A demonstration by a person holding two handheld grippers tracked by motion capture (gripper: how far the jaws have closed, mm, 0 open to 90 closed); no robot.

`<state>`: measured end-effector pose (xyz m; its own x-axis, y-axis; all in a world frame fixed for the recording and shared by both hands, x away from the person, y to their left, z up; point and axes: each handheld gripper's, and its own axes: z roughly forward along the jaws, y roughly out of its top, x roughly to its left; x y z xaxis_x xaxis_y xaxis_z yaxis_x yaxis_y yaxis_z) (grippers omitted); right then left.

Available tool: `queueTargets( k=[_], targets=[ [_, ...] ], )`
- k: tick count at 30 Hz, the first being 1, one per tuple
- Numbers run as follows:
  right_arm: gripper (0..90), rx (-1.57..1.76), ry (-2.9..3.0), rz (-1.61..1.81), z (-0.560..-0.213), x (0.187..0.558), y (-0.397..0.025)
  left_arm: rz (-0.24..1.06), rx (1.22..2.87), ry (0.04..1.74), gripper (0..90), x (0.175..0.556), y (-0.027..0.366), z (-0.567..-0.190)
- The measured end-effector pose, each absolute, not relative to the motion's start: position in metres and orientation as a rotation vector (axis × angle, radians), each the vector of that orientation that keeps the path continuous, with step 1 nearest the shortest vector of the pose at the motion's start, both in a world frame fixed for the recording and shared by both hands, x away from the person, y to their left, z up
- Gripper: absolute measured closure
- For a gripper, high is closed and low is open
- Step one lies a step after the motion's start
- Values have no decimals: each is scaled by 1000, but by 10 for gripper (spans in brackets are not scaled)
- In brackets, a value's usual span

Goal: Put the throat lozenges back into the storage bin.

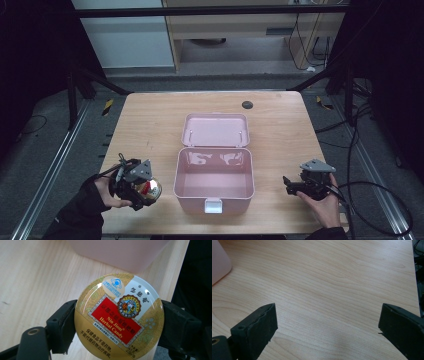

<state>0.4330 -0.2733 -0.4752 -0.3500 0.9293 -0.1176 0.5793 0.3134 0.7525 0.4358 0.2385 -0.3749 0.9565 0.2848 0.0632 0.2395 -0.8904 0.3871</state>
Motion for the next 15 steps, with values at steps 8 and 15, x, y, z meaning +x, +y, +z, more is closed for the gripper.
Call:
queueTargets(
  k=[8, 15],
  targets=[
    [25, 1329, 2041, 835, -475, 433, -273, 185, 2725, 352, 197, 442, 229, -353],
    [29, 1321, 2047, 837, -476, 434, -273, 215, 2714, 321, 196, 447, 215, -337]
  ],
)
